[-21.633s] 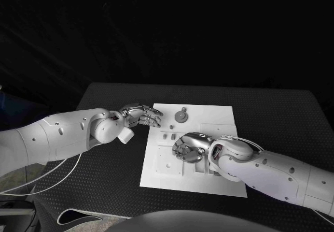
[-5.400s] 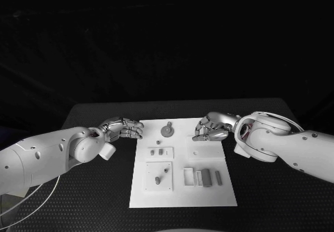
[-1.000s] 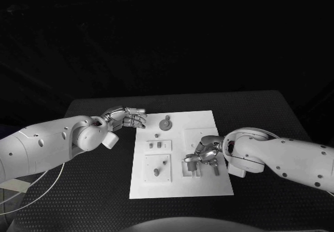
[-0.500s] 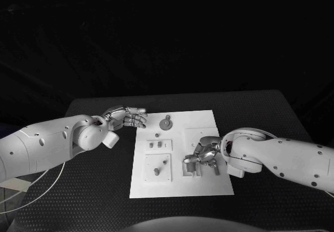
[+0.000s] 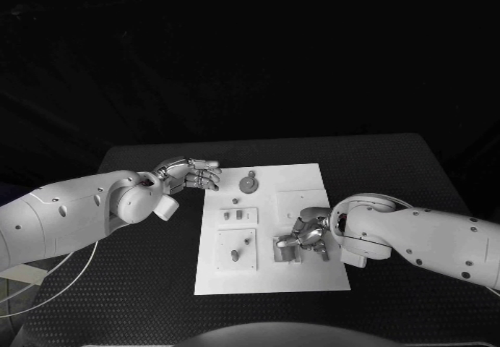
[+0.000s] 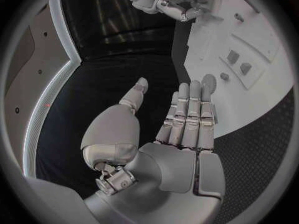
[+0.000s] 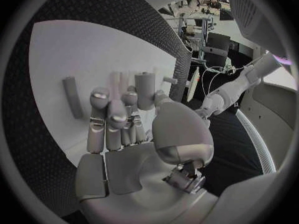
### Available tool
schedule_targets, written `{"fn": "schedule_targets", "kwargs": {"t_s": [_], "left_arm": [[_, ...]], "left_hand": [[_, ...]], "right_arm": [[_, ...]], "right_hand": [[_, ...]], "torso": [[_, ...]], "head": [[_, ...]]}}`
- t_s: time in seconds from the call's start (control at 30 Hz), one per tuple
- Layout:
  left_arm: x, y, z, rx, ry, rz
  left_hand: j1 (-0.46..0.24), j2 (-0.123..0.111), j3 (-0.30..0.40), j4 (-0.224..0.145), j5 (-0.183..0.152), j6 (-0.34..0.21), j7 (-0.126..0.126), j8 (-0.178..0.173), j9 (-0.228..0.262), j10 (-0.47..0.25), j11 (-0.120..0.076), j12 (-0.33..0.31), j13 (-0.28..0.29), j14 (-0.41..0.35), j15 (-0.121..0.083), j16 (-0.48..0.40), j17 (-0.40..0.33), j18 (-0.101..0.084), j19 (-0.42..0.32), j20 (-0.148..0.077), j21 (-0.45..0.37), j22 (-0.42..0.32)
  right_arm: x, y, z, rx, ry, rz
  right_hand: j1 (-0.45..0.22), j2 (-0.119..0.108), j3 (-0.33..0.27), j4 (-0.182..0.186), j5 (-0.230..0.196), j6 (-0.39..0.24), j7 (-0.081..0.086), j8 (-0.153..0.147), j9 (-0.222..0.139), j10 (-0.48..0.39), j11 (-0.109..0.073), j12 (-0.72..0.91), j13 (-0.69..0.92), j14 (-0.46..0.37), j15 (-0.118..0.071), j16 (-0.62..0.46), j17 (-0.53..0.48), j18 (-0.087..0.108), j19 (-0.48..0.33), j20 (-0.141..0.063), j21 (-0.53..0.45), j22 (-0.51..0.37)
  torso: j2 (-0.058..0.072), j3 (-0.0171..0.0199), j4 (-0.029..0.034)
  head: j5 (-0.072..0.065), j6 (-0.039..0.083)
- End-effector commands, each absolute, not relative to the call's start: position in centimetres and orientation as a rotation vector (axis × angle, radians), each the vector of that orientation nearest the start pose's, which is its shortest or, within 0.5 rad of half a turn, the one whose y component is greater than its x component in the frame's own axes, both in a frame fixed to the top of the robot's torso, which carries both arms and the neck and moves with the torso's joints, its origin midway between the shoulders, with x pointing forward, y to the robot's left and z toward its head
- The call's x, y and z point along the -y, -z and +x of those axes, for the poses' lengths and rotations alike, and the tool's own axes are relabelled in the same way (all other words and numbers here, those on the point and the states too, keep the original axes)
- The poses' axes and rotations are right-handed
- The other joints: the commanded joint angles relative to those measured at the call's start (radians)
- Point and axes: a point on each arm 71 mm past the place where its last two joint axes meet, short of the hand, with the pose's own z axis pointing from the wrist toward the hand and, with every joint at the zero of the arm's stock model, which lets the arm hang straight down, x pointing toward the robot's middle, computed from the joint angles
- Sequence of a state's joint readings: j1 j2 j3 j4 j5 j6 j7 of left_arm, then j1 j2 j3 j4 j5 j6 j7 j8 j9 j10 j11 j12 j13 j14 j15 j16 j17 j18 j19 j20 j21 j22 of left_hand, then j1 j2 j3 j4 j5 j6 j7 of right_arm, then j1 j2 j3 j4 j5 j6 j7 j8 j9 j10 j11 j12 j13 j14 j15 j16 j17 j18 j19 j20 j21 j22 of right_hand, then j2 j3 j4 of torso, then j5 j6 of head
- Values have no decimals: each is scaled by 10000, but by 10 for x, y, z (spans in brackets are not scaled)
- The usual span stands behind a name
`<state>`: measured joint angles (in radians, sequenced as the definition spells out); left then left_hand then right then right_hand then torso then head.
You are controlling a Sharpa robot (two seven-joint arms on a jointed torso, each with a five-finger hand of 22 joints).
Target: Assemble the parts on the task board
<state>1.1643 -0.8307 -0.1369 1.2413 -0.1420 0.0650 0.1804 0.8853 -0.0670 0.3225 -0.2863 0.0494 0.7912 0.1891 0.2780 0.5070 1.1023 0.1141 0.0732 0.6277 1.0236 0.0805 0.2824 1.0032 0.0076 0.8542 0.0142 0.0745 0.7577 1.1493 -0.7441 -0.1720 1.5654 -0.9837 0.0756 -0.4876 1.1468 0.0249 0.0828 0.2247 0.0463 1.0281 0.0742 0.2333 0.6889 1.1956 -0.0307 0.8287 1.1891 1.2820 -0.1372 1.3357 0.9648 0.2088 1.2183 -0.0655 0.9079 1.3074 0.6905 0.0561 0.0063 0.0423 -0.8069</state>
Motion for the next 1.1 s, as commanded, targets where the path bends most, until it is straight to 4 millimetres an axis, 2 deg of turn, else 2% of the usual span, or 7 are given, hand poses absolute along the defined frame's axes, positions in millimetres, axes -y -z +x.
{"fn": "schedule_targets", "kwargs": {"t_s": [0.03, 0.5, 0.77, 1.1], "left_arm": [[-272, 257, 500, -18706, 13874, -10921], [-271, 258, 500, -18742, 13911, -10902], [-271, 258, 500, -18754, 13911, -10904], [-271, 258, 500, -18766, 13916, -10902]], "left_hand": [[-106, 0, -53, 7, -1, 2, 66, 60, -11, 28, 7, -41, -13, 73, -9, -42, 11, -76, -23, -25, -33, -12], [-99, 15, -45, 9, -1, 2, 76, 59, -15, 32, 6, -40, -23, 79, -11, -44, 15, -76, -20, -27, -30, -14], [-101, 23, -42, 12, -1, 4, 81, 61, -16, 33, 7, -40, -28, 81, -12, -46, 17, -75, -19, -27, -29, -15], [-106, 21, -44, 13, -1, 7, 89, 62, -19, 34, 8, -41, -36, 82, -12, -49, 19, -75, -19, -26, -29, -17]], "right_arm": [[157, 291, 423, -25178, -5461, 1308], [152, 294, 424, -25068, -5470, 1193], [151, 296, 423, -25172, -5479, 1126], [151, 298, 423, -25226, -5424, 1094]], "right_hand": [[66, 31, 5, 69, 49, 56, 14, 21, -16, -45, -60, 42, -16, -1, -75, 5, 2, 530, -44, -18, -20, 159], [128, 7, -71, 281, 49, 18, 28, -17, -31, -71, -47, 49, -35, -6, -64, -17, -5, 530, -46, -17, -42, 157], [219, -46, -155, 568, 49, 7, 40, -38, -35, -92, -35, 68, -53, -9, -53, -31, -7, 530, -35, -19, -59, 158], [195, -85, -205, 651, 48, -7, 49, -52, -38, -113, -26, 66, -64, -21, -45, -44, -10, 530, -40, -12, -74, 155]], "torso": [[4, 4, -2], [5, 7, -9], [4, 2, -2], [2, -1, -10]], "head": [[11, -5], [33, -10], [48, -29], [50, -43]]}}
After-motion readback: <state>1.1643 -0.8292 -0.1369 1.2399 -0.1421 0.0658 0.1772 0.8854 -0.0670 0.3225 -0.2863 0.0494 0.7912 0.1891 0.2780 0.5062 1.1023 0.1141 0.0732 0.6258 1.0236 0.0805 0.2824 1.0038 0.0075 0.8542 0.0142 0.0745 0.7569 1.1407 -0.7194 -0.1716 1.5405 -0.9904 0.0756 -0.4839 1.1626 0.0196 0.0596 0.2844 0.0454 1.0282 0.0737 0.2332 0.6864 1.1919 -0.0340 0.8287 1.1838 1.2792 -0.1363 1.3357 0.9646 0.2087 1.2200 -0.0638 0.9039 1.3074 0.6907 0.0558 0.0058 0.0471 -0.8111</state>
